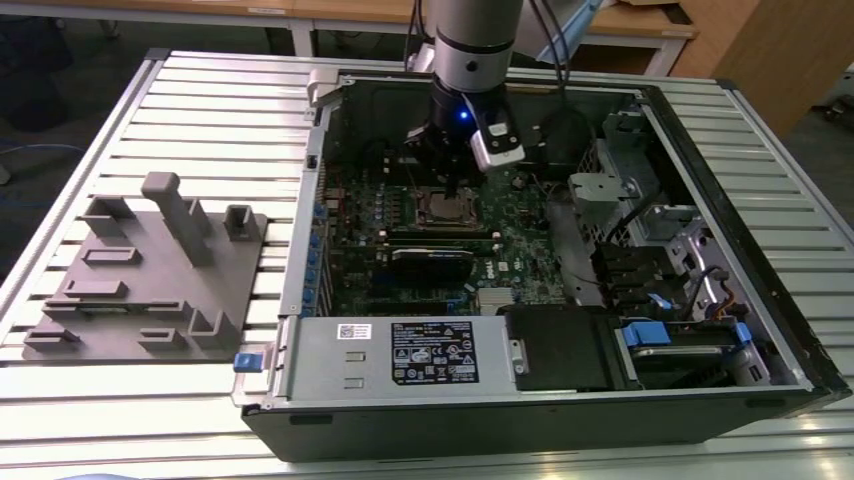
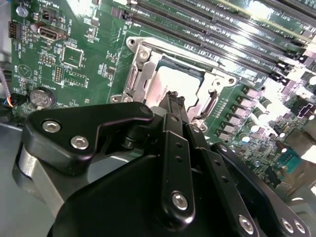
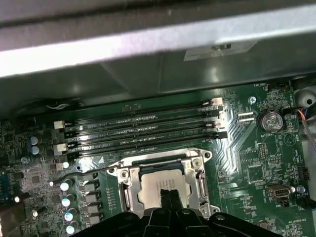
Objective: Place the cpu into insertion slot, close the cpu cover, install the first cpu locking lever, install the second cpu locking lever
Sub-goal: 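Close the cpu cover, then install the first cpu locking lever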
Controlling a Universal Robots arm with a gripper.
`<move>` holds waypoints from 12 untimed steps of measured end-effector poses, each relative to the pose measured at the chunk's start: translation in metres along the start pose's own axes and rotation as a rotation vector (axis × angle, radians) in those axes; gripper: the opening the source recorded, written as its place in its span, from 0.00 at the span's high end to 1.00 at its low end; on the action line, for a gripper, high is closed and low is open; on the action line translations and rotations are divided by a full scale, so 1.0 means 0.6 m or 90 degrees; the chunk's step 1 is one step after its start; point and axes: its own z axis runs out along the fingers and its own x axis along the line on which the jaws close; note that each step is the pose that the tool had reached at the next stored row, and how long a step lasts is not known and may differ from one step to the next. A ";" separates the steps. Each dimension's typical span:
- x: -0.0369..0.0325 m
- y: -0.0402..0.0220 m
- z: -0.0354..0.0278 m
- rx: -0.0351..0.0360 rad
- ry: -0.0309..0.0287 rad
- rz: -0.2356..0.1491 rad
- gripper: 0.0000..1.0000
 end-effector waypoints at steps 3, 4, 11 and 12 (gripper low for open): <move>0.000 -0.001 0.001 0.0007 -0.0001 0.000 0.89; 0.000 -0.001 0.001 0.0007 -0.0001 0.000 0.89; 0.001 -0.002 0.000 0.0007 -0.0001 0.000 0.89; 0.001 -0.001 -0.001 0.0008 -0.0001 0.000 0.89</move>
